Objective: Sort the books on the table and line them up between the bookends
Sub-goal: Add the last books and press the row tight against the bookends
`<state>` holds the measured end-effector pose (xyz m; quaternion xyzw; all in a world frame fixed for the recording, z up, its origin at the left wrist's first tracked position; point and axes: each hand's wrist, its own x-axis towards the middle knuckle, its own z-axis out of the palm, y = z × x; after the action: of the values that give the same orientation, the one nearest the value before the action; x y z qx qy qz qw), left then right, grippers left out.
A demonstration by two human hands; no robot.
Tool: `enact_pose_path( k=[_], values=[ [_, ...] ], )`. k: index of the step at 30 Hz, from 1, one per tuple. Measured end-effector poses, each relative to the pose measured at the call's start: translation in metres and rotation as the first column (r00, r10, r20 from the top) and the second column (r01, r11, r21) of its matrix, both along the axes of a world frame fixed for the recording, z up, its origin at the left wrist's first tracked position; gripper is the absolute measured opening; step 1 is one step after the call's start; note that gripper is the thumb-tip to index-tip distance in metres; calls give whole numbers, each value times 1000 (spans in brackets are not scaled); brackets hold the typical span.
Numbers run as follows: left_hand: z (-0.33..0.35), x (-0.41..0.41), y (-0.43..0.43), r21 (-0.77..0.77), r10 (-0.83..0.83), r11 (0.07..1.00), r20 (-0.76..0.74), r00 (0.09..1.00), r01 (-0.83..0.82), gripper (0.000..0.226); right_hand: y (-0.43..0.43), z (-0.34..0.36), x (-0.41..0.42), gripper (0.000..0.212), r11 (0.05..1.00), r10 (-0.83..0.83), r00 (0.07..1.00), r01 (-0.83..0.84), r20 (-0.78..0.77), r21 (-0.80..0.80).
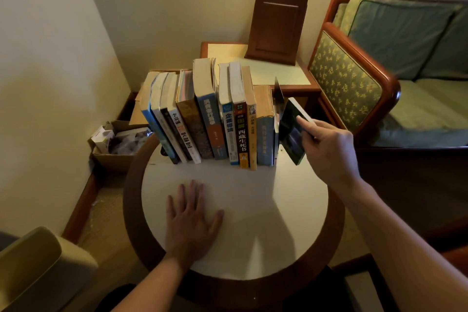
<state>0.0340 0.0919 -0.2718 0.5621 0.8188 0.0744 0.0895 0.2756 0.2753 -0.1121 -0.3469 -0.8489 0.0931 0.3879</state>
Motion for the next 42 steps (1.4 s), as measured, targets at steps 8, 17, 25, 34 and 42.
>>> enact_pose_path(
  k=[8, 17, 25, 34, 42],
  values=[
    [-1, 1, 0, 15, 14, 1000, 0, 1000, -14, 90, 16, -13, -31, 55, 1000, 7, 999, -7, -51, -9],
    [-2, 1, 0, 6, 10, 1000, -15, 1000, -10, 89, 27, -49, -45, 81, 941, 2, 993, 38, 118, -336],
    [-6, -1, 0, 19, 15, 1000, -16, 1000, -15, 89, 35, -47, -54, 98, 852, -55, 956, 196, 288, -485],
    [-7, -1, 0, 15, 19, 1000, -16, 1000, -19, 89, 29, -42, -62, 100, 784, -55, 943, 244, 328, -570],
    [-6, -3, -1, 2, 22, 1000, -5, 1000, -22, 89, 7, -47, -48, 90, 806, -79, 953, 234, 293, -544]
  ],
)
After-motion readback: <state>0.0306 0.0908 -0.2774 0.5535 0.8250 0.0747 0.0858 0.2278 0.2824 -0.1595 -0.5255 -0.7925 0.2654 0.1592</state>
